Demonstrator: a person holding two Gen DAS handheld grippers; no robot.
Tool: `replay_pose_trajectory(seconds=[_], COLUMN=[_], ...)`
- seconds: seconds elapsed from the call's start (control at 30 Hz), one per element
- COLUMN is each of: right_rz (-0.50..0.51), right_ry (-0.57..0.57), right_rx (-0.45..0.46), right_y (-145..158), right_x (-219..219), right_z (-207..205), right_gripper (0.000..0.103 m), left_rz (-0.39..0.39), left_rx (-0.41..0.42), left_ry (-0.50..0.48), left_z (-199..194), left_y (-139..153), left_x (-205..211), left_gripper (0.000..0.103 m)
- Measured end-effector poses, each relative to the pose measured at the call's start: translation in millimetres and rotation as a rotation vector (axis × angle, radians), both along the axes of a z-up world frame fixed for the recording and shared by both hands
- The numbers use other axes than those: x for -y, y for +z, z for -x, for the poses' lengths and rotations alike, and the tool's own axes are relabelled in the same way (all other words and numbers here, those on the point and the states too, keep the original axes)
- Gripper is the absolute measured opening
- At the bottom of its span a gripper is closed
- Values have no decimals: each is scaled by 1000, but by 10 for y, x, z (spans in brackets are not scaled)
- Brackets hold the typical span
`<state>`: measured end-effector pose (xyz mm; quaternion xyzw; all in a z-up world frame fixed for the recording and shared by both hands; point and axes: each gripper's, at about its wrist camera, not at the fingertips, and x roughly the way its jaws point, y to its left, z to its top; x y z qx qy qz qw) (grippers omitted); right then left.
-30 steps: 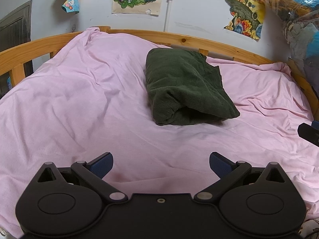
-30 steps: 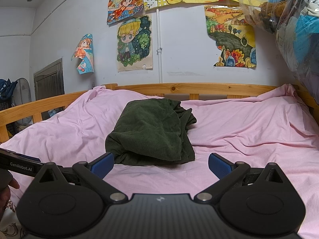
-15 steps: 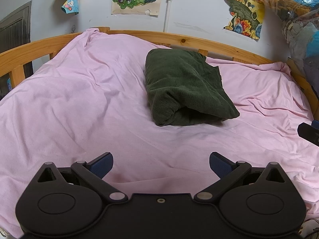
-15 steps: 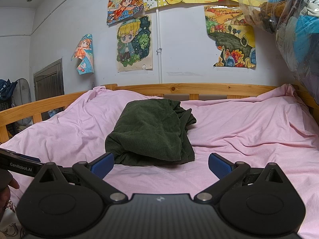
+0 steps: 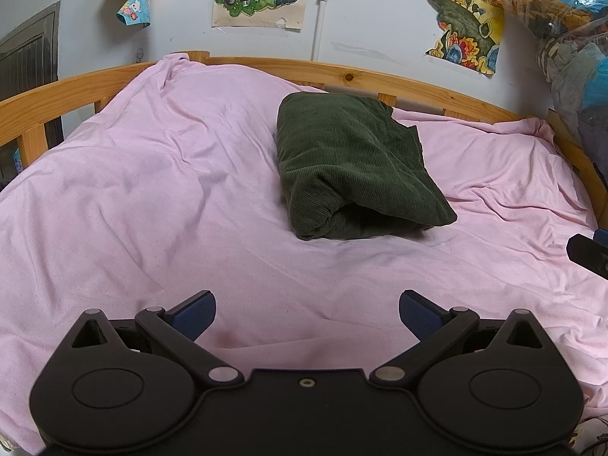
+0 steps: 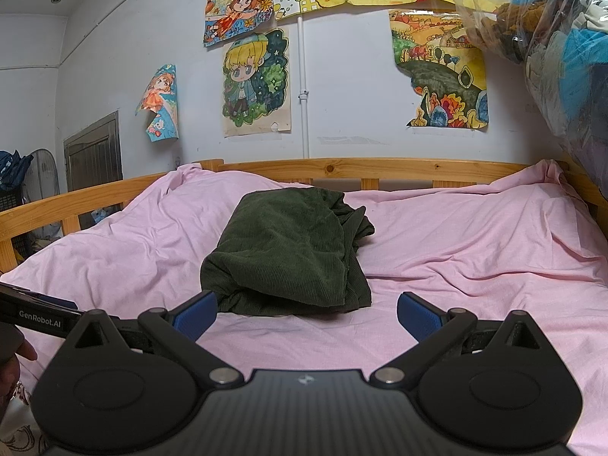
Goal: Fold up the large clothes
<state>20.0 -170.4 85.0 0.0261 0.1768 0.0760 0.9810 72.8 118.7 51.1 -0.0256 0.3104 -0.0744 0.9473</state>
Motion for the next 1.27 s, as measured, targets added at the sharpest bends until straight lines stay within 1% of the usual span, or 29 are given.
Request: replay_pose_trajectory(seconds=[0.43,0.53,0.73,1.13,1.27], right_rz=[0,0,0,0,-1], right_ry=[-1,0,-3,-4,-13], right_rx=[-1,-1,-5,-9,-22], right_y=[0,5,-18,-32,-59], right_x=[1,3,-2,-8,-22], right_z=[1,0,9,15,10], right_gripper=[103,103,103,103,103], left_rz=[-8,-42,-98,-110,-105], left_rx=[-4,-39,-13,-7,-11], left_ry=[2,0,34,13,20], left_z=[-18,-59,-43,-32,-28], left_y=[6,15,18,17,14], left_x=[-12,1,9,39,54], left_gripper=[102,102,102,102,102])
